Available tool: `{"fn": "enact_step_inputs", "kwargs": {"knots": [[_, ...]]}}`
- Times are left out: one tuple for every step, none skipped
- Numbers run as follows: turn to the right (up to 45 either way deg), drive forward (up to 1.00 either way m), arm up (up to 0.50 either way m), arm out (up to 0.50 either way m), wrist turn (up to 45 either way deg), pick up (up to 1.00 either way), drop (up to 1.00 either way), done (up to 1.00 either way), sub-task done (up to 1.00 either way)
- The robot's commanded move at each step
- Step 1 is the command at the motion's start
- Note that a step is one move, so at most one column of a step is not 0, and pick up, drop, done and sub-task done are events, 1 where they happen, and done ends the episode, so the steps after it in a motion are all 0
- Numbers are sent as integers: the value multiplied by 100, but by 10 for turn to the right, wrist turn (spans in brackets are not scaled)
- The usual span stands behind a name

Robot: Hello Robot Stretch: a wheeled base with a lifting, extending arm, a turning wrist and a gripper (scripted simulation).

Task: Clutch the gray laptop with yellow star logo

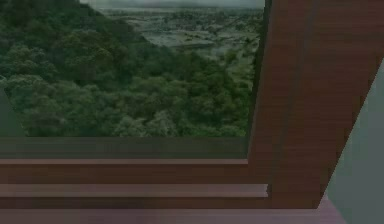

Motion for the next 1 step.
{"fn": "enact_step_inputs", "kwargs": {"knots": [[0,0,0,8,0,0,0,0,0]]}}
